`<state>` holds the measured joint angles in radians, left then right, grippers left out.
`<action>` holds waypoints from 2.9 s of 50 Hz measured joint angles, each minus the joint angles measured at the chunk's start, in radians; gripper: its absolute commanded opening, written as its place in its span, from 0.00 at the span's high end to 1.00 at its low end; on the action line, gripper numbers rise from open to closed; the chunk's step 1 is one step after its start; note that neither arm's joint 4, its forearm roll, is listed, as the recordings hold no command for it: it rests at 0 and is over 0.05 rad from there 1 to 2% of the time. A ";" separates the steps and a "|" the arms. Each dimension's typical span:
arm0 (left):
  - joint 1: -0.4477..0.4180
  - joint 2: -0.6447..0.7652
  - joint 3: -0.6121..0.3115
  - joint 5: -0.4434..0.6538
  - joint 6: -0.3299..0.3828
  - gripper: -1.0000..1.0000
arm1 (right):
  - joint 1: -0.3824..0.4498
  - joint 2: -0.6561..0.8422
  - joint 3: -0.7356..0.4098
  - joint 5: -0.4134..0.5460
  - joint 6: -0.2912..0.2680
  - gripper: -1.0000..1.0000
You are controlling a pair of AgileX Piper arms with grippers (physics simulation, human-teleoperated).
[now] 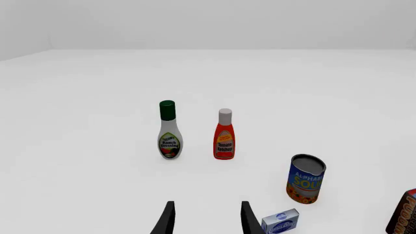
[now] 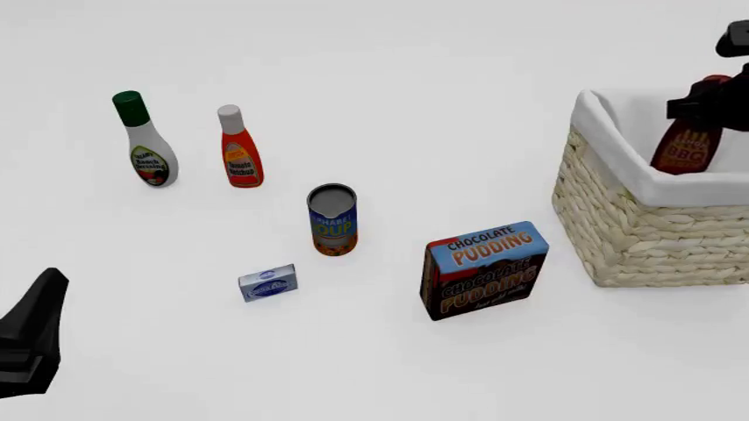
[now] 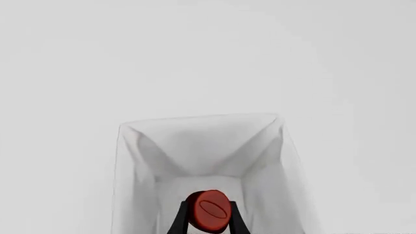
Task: Pick the bbq sauce and place it in the basket.
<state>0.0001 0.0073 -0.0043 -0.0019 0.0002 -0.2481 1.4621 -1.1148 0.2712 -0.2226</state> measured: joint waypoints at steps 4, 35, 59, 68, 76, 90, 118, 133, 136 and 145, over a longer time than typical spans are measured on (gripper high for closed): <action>0.000 0.000 0.000 0.000 0.000 0.00 | -0.005 0.013 0.004 -0.011 0.000 1.00; 0.000 0.000 0.000 0.000 0.000 0.00 | -0.014 0.107 -0.004 -0.059 0.001 1.00; 0.000 0.000 0.000 0.000 0.000 0.00 | -0.020 0.167 -0.016 -0.086 0.001 1.00; 0.000 0.000 0.000 0.000 0.000 0.00 | -0.022 0.174 -0.020 -0.089 0.002 0.00; 0.000 0.000 0.000 0.000 0.000 0.00 | -0.019 0.177 -0.028 -0.087 0.004 0.00; 0.000 0.000 0.000 0.000 0.000 0.00 | -0.011 0.175 -0.048 -0.073 0.004 0.00; 0.000 0.000 0.000 0.000 0.000 0.00 | 0.001 0.061 -0.131 0.047 -0.018 0.00; 0.000 0.000 0.000 0.000 0.000 0.00 | 0.026 -0.016 -0.178 0.115 -0.029 0.00; 0.000 0.000 0.000 0.000 0.000 0.00 | 0.033 -0.032 -0.185 0.126 -0.029 0.00; 0.000 0.000 0.000 0.000 0.000 0.00 | 0.050 -0.075 -0.200 0.148 -0.025 0.00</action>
<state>0.0001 0.0073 -0.0043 -0.0019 0.0002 -0.1980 1.3870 -1.3144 0.4190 -0.2471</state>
